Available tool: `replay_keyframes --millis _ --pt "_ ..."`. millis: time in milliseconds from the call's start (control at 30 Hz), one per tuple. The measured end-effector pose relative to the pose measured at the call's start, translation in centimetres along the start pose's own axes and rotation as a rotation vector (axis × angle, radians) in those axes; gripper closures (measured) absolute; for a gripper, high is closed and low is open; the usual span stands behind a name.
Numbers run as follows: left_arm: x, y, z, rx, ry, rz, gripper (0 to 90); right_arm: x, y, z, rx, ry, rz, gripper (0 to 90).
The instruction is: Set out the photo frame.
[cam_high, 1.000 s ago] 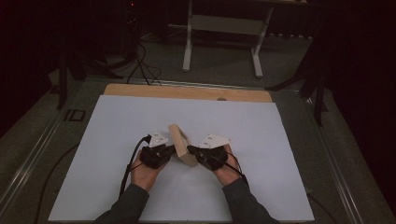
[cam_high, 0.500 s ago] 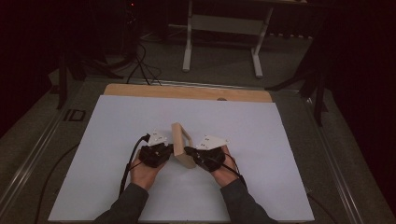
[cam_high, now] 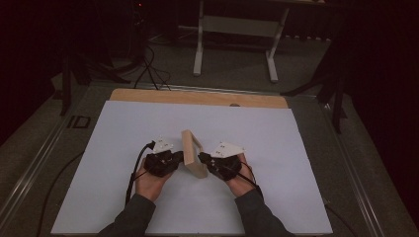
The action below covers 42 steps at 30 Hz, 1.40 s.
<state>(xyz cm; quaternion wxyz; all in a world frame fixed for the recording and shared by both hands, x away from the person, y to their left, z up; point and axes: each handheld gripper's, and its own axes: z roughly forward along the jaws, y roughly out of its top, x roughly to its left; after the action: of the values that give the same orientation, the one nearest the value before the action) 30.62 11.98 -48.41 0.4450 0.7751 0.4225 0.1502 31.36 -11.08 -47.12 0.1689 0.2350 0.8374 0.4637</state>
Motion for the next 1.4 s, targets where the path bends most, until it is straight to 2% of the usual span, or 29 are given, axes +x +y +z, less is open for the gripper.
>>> replay_keyframes --millis 267,500,667,867,1067,1133,1400 --pt "0.5 0.1 -0.7 -0.013 0.006 -0.032 68.1 -0.4 -0.2 -0.3 -0.003 -0.015 0.012 81.4" --pt "0.9 0.2 -1.4 -0.029 0.014 -0.047 63.9 -0.6 -0.2 -0.5 -0.008 -0.02 0.02 80.4" --pt "1.3 0.3 -2.2 -0.049 0.011 -0.086 60.5 -0.8 -0.4 -0.7 -0.01 -0.029 0.027 78.0" --pt "1.5 0.4 -2.7 -0.063 0.022 -0.089 56.1 -1.1 -0.5 -0.9 -0.011 -0.036 0.032 77.1" --pt "1.6 0.4 -3.0 -0.068 0.01 -0.106 52.5 -1.2 -0.5 -1.0 -0.011 -0.041 0.042 76.7" --pt "1.3 0.6 -3.2 -0.071 -0.003 -0.101 51.3 -1.3 -0.5 -1.1 -0.013 -0.044 0.039 76.6" --pt "0.6 1.1 -3.7 -0.083 -0.013 -0.082 47.0 -1.4 -0.5 -1.2 -0.016 -0.049 0.04 75.8"
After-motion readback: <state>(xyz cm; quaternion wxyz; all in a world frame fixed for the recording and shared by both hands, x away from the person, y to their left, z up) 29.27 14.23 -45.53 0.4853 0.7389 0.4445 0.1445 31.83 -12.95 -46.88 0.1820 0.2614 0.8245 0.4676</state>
